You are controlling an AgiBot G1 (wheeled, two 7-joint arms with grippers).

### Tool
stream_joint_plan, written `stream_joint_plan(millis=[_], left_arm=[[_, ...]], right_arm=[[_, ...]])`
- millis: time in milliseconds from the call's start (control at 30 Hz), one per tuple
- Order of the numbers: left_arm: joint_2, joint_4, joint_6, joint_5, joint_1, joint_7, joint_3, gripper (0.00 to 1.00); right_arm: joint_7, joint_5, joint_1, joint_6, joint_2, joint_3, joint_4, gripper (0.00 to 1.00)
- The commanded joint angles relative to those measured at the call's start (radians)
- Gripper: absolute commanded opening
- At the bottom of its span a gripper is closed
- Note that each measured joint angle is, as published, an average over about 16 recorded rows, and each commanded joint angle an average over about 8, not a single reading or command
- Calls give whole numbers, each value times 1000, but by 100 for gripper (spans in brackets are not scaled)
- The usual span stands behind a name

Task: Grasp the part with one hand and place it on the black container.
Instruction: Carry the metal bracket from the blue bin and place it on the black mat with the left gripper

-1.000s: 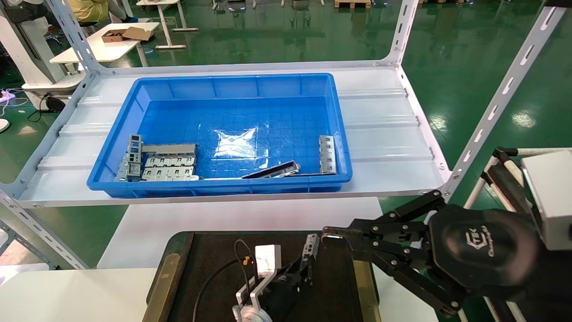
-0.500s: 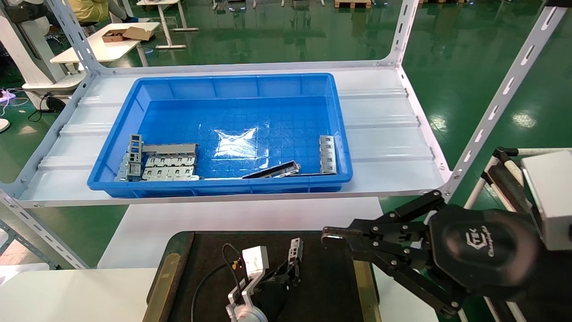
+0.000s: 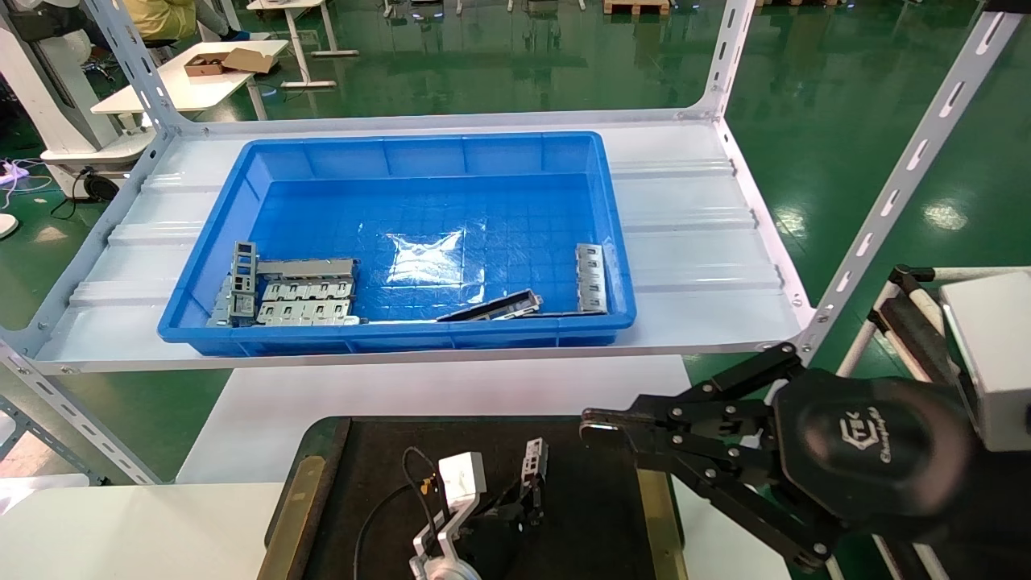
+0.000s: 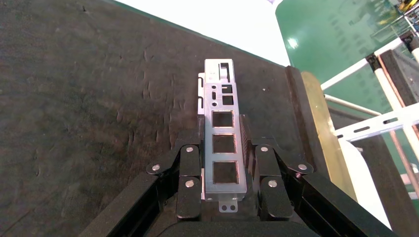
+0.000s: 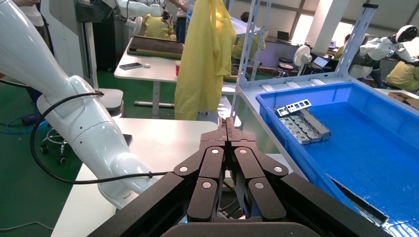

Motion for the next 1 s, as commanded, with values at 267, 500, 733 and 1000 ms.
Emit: stream_joint_plan(millis=[267,500,733,1000], left_arm=[[2,30,-5,20,-13,-61,49,0],[3,45,-17,24,-24,-106,86,74],[3,49,-27,23,-37,-143,121,100],[0,34,-31,33,-63,-178,150,100]], right_arm=[[0,0,0,0,0,-1,0,0],[0,1,0,0,0,-1,0,76],[-1,1,0,1,1,-1,0,100],[-1,1,0,1,1,-2,0,100]])
